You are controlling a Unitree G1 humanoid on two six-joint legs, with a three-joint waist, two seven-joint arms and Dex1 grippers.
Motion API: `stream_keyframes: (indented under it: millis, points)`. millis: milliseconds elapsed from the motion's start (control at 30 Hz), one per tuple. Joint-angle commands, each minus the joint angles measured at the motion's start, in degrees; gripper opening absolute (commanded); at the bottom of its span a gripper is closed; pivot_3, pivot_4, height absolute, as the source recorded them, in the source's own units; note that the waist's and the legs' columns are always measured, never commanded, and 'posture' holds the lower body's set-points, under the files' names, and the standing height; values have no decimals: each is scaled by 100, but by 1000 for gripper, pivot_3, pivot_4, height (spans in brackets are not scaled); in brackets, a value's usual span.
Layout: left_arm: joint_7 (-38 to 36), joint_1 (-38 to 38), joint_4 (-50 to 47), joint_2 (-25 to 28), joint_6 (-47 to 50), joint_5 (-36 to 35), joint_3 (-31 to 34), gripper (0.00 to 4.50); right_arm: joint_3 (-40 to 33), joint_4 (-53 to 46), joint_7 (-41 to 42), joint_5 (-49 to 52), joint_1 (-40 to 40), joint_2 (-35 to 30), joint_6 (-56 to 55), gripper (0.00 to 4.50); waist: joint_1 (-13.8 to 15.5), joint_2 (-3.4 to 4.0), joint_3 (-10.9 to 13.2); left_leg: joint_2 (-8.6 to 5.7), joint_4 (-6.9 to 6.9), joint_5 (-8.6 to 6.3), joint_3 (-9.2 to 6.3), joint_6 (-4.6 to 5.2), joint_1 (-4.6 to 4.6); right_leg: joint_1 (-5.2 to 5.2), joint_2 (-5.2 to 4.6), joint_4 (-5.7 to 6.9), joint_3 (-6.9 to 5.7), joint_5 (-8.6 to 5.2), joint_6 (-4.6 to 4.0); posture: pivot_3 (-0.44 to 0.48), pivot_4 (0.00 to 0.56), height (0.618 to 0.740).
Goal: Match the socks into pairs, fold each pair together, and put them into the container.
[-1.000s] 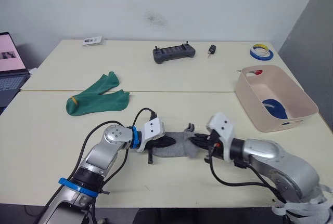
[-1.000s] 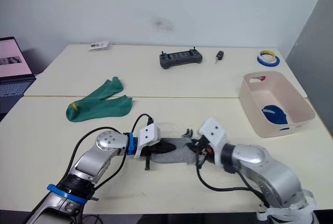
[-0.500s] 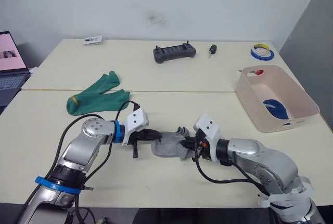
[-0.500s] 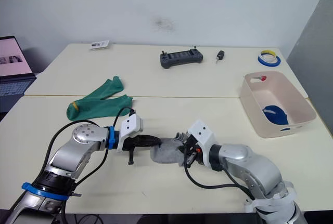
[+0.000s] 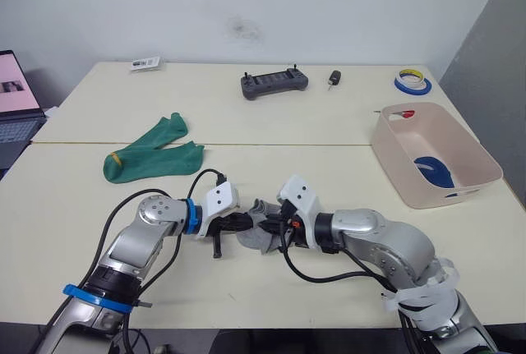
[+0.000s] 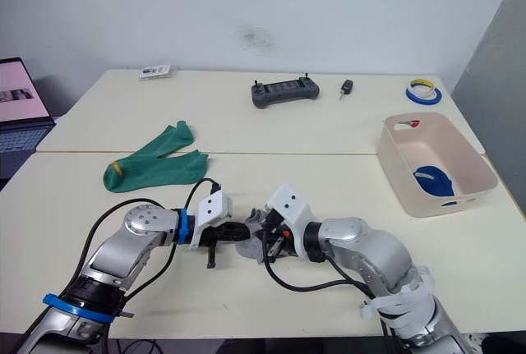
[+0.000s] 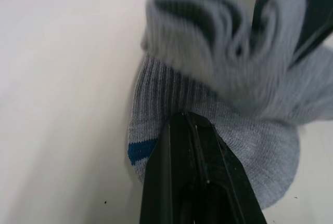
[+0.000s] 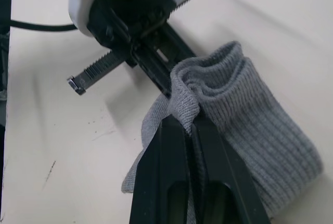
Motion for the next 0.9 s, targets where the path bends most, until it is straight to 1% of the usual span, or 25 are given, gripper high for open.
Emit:
stream_keyframes:
  millis: [33, 267, 367, 500, 533, 633, 733, 833, 900]
  points:
    - [24, 31, 38, 24, -32, 87, -21, 0, 125, 92, 81, -108, -93, 83, -231, 27, 0, 0, 0, 0, 0, 0, 0, 0, 0, 0, 0, 0, 0, 0, 0, 0, 150, 740]
    - [38, 45, 47, 27, -79, 102, -28, 0, 151, 339, 162, -183, -37, 237, -376, 27, 0, 0, 0, 0, 0, 0, 0, 0, 0, -1, 0, 2, 0, 0, 0, 0, 150, 740]
    - [58, 58, 43, 16, -95, 112, -24, 0, -75, 98, 180, -1, -40, 246, -201, 764, 0, 0, 0, 0, 0, 0, 0, 0, 0, -1, 0, 2, 0, 0, 0, 0, 150, 740]
    - [87, 66, 72, 9, -116, 115, -8, 0, -412, -371, 232, 304, -55, 90, 187, 2085, 1, 0, 0, 0, 0, 0, -1, 0, -1, -1, -1, 3, 0, 0, 0, 0, 150, 740]
    - [101, 75, 66, 5, -111, 110, 0, 0, -501, -564, 354, 457, -33, -71, 313, 2437, 1, 0, 0, 1, 0, 0, -1, 0, -1, -1, -2, 3, 0, 0, 0, 0, 150, 740]
    - [122, 102, 42, 3, -92, 82, 26, 0, -633, -916, 613, 705, 41, -505, 458, 2437, 4, 1, 0, -1, 0, 0, -2, 0, 0, 2, -3, 0, -1, 0, 0, 0, 150, 740]
    - [158, 128, 19, -6, -54, 1, 115, 0, -656, -953, 593, 553, 136, -658, 42, 2437, -3, 1, 0, 1, -1, 0, -2, 1, 0, 1, -3, -1, 0, 0, 0, 0, 150, 740]
    - [197, 139, -38, 12, -2, -129, 292, 0, -515, -612, 335, 132, 245, -501, -567, 1816, -13, 1, 0, 2, -1, 0, -1, 1, 1, -1, -3, 0, 1, 0, 0, 0, 150, 740]
    - [206, 157, -101, 49, 86, -279, 434, 0, -299, -313, 297, -175, 309, -458, -926, 1133, -15, 0, 0, 3, -1, 0, -1, 1, 1, -2, -3, 2, 1, 0, 0, 0, 150, 740]
